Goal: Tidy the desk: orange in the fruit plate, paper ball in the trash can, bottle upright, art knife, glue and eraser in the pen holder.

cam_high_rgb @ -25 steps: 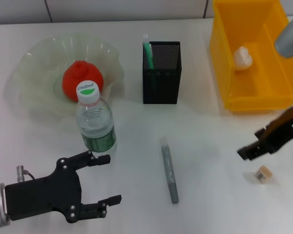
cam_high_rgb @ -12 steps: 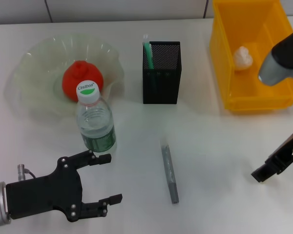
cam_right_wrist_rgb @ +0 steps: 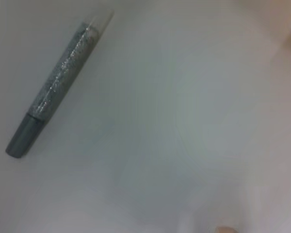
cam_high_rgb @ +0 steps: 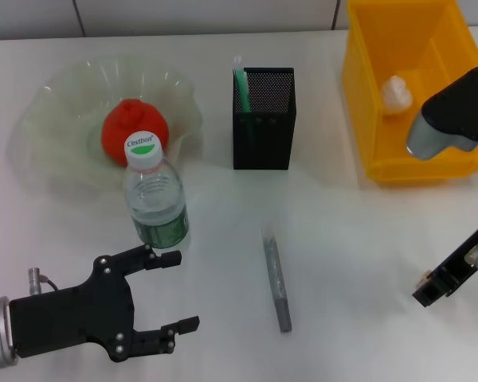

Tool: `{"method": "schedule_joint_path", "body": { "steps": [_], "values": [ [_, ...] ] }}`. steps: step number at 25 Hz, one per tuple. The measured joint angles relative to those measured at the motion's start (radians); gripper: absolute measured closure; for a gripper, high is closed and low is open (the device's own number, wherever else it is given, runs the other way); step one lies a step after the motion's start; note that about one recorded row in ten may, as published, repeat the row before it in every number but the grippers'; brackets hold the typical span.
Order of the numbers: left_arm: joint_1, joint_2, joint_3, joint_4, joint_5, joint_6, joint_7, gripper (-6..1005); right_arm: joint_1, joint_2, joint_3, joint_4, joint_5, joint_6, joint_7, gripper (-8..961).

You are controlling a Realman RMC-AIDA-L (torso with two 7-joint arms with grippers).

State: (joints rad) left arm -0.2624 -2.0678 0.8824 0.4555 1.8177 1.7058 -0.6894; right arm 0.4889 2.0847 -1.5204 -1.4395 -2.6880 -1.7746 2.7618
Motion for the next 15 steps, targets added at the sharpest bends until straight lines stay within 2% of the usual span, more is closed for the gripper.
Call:
{"method": "schedule_joint_path", "body": {
  "steps": [2,9,13,15],
  "values": [
    [0.000,0.000,0.000,0.000,0.000,0.000,0.000,184,0.004,0.000,-0.003,0.015,0.000,0.007,-0.001,428],
    [0.003,0.000,0.001,0.000,0.000,0.000,0.003,184,0.016,0.000,-0.034,0.057,-0.001,0.054,-0.008,618],
    [0.006,0.000,0.001,0.000,0.000,0.000,0.003,184,0.016,0.000,-0.039,0.043,-0.001,0.059,-0.008,751],
    [0.006,0.000,0.001,0.000,0.000,0.000,0.003,184,0.010,0.000,-0.035,0.008,-0.001,0.046,-0.008,765]
  ]
}}
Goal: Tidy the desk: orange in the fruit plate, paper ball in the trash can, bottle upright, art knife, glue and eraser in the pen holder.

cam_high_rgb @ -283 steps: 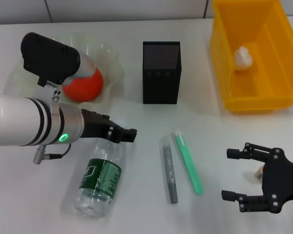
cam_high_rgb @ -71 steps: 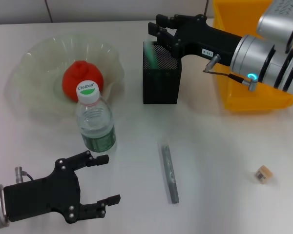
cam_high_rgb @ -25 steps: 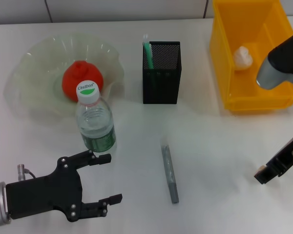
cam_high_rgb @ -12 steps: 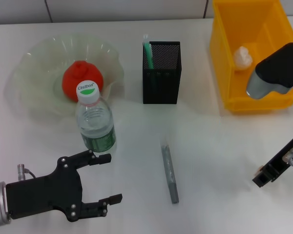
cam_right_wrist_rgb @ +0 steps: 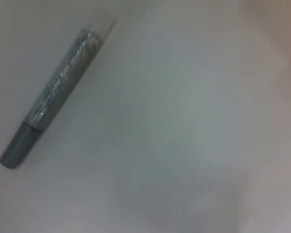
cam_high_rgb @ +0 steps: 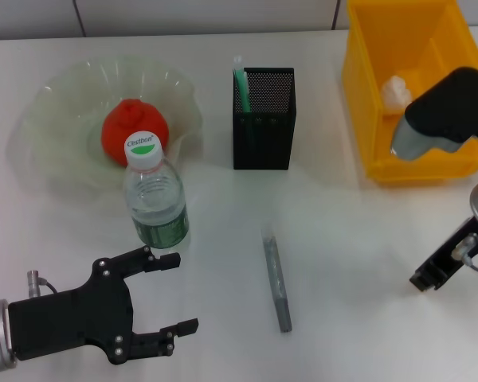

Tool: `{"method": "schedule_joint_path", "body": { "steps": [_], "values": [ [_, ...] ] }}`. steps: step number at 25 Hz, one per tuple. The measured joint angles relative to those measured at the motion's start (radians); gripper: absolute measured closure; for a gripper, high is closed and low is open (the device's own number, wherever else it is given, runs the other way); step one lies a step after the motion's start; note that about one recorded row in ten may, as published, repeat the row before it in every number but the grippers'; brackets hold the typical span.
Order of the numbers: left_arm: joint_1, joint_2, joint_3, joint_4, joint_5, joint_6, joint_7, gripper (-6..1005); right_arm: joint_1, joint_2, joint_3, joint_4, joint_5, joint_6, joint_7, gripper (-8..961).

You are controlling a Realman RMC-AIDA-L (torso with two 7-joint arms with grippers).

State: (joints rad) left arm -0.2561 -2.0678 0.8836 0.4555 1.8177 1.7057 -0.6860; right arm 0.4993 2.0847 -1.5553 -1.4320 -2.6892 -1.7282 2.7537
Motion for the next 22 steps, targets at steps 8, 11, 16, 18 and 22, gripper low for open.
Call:
{"method": "schedule_joint_path", "body": {
  "steps": [8,11,16,18,22],
  "values": [
    [-0.007,0.000,0.000,0.000,0.000,0.000,-0.001,184,-0.004,0.001,0.172,-0.360,0.072,-0.087,0.004,820],
    [-0.009,0.000,0.000,0.000,0.000,0.000,-0.001,184,0.028,-0.002,0.266,-0.418,0.121,-0.049,-0.003,815],
    [-0.009,0.000,0.000,0.000,0.000,0.000,0.000,184,0.105,-0.005,0.329,-0.305,0.187,0.119,-0.056,807],
    [-0.008,0.000,0.000,0.000,0.000,0.000,0.000,184,0.150,-0.005,0.331,-0.205,0.189,0.178,-0.080,803],
    [-0.006,0.000,-0.002,0.000,0.000,0.000,0.001,184,0.262,-0.005,0.343,0.033,0.191,0.285,-0.142,797]
  ]
}}
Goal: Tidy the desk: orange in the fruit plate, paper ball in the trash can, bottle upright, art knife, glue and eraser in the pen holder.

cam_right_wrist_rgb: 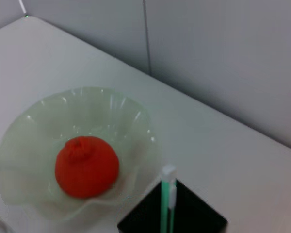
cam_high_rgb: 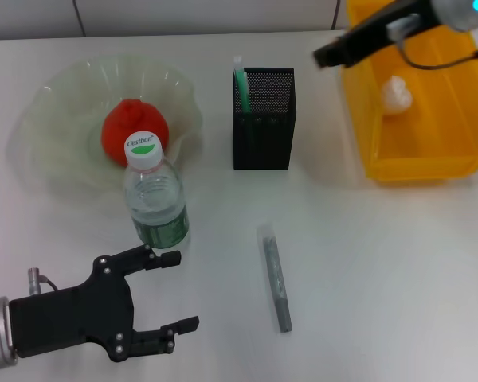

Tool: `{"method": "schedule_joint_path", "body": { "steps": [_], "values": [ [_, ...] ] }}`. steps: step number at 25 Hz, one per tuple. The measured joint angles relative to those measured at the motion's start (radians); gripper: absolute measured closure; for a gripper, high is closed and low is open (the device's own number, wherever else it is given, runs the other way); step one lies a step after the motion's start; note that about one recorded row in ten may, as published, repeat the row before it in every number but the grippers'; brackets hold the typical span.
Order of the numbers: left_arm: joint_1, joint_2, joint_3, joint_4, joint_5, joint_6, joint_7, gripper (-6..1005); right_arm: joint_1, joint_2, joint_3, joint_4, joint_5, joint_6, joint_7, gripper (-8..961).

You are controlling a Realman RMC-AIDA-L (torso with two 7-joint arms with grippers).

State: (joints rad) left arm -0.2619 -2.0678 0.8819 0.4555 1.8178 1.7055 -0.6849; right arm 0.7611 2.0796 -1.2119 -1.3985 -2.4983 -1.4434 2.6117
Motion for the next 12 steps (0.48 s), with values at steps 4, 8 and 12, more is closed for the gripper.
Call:
{"method": "schedule_joint_path", "body": {
  "steps": [4,8,12],
  "values": [
    [0.001,0.000,-0.001,0.000,0.000,-0.001,0.001,184,0.098,-0.001,0.015,0.197,0.000,0.085,-0.060,790],
    [0.004,0.000,-0.001,0.000,0.000,-0.001,0.001,184,0.145,-0.001,0.013,0.308,-0.001,0.152,-0.109,783],
    [0.007,0.001,0.001,0.000,0.000,-0.001,0.001,184,0.155,0.000,0.007,0.308,0.000,0.135,-0.102,777]
  ]
}}
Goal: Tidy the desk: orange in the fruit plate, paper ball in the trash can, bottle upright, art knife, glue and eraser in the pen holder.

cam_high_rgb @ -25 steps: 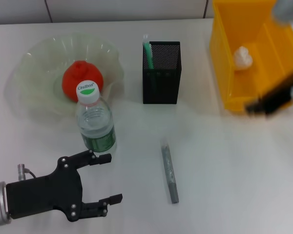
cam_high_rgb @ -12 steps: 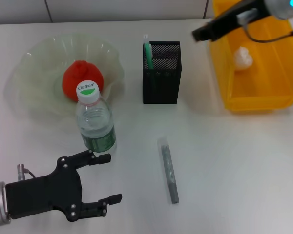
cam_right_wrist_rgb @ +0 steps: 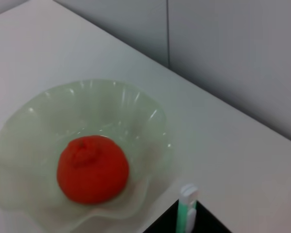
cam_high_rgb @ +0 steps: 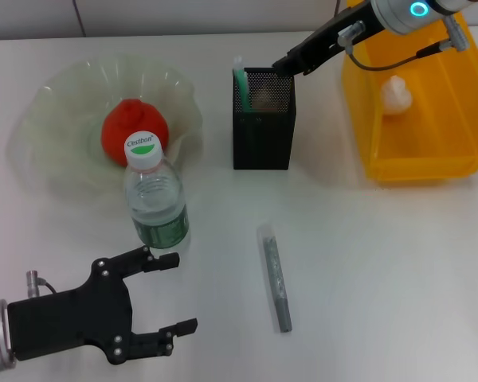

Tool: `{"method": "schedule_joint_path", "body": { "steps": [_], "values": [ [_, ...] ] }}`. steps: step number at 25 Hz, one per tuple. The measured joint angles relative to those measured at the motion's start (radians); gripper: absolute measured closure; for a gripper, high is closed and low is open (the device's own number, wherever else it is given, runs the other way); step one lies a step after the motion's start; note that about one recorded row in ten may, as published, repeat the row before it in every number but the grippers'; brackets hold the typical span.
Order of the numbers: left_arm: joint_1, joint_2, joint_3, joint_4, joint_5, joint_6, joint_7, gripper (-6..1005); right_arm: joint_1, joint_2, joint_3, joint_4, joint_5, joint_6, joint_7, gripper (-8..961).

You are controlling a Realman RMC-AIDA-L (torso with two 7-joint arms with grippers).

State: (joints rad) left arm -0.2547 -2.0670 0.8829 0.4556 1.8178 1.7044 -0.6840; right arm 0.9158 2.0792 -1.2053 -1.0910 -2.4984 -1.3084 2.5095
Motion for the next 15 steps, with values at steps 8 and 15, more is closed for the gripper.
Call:
{"method": "schedule_joint_path", "body": {
  "steps": [8,15],
  "values": [
    [0.022,0.010,-0.002,0.009,0.002,0.008,-0.006,184,-0.081,0.005,-0.035,-0.270,0.001,-0.252,0.155,588],
    [0.029,0.014,-0.006,0.009,0.002,0.008,-0.002,184,-0.212,0.008,-0.279,-0.400,0.001,-0.337,0.283,324]
  ]
}}
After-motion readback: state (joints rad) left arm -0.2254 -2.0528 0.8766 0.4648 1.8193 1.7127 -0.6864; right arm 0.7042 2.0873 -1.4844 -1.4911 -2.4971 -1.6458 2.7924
